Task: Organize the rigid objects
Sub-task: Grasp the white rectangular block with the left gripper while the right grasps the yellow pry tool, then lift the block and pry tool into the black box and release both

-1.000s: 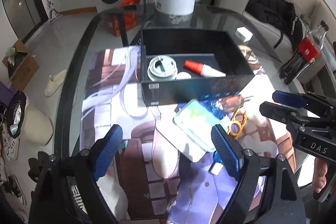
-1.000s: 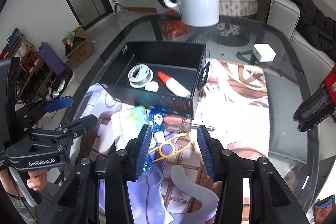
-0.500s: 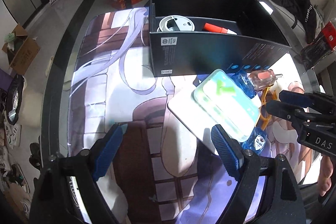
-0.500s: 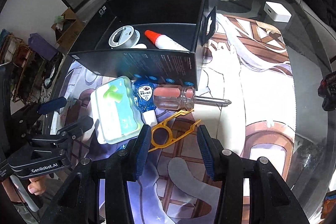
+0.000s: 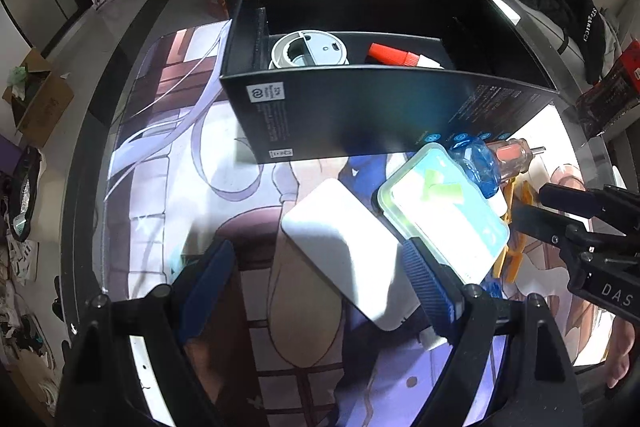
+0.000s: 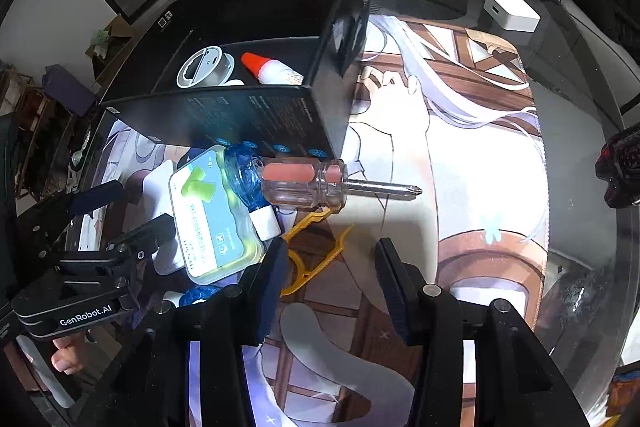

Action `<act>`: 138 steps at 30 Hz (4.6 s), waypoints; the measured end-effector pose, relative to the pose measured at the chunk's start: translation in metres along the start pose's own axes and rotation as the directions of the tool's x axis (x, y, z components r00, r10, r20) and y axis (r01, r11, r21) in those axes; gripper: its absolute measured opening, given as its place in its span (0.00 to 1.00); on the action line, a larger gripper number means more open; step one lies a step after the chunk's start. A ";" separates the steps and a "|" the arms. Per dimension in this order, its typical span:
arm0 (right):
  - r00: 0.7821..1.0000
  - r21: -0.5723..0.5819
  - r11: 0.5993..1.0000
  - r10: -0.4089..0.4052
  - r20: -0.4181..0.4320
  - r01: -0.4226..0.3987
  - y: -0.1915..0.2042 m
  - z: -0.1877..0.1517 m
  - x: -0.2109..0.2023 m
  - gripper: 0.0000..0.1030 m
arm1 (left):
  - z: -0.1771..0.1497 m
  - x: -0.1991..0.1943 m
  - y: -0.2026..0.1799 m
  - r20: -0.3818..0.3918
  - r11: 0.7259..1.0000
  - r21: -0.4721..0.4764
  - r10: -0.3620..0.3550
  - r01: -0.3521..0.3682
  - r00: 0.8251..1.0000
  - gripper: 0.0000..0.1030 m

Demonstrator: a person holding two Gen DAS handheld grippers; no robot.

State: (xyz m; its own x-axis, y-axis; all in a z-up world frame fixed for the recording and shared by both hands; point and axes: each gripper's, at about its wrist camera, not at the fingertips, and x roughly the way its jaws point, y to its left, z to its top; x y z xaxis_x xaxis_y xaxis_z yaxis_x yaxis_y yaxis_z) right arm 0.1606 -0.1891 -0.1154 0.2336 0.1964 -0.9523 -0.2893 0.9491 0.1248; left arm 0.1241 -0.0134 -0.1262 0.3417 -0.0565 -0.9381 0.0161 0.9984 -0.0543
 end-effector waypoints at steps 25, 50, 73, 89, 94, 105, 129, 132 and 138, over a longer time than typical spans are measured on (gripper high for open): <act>1.000 -0.083 0.997 -0.005 -0.014 0.004 0.024 -0.007 0.008 0.45 | -0.015 -0.013 0.006 -0.014 0.995 0.099 -0.008 0.009 1.000 0.37; 0.994 -0.158 0.981 -0.111 0.024 0.113 0.021 -0.023 0.008 0.25 | -0.013 -0.012 -0.003 -0.011 0.994 0.105 -0.011 0.012 1.000 0.37; 0.851 -0.199 0.977 0.036 0.523 0.080 0.053 -0.034 -0.114 0.25 | -0.023 -0.113 -0.002 0.396 0.991 0.131 -0.030 -0.024 0.918 0.36; 0.638 -0.283 0.958 0.193 0.745 0.041 0.069 -0.064 -0.164 0.25 | -0.045 -0.196 0.004 0.748 0.988 0.139 -0.057 -0.073 0.661 0.36; 0.616 -0.275 0.961 0.195 0.763 0.036 0.071 -0.063 -0.172 0.25 | -0.041 -0.199 0.014 0.758 0.990 0.128 -0.064 -0.052 0.649 0.36; 0.600 -0.180 0.984 0.148 0.786 -0.008 0.074 -0.012 -0.172 0.25 | 0.008 -0.173 0.018 0.766 0.996 0.082 -0.042 -0.033 0.642 0.36; 0.929 -0.049 0.999 0.002 0.371 0.017 0.045 0.069 -0.028 0.25 | 0.068 -0.042 0.004 0.398 0.997 0.035 0.045 -0.064 0.916 0.36; 0.942 -0.042 0.999 0.001 0.335 0.014 0.043 0.067 -0.022 0.25 | 0.066 -0.039 0.003 0.352 0.998 0.036 0.039 -0.055 0.935 0.36; 0.962 -0.049 0.998 -0.015 0.272 0.030 0.046 0.064 -0.018 0.25 | 0.061 -0.034 0.001 0.282 0.998 0.043 0.039 -0.053 0.959 0.36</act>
State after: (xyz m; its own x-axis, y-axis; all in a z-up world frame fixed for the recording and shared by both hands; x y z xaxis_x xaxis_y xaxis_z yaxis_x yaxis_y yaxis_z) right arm 0.2026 -0.1330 -0.0741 0.4815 0.2413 -0.8426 -0.3270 0.9414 0.0828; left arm 0.1695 -0.0103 -0.0738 0.5932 -0.0142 -0.8049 0.0385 0.9992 0.0108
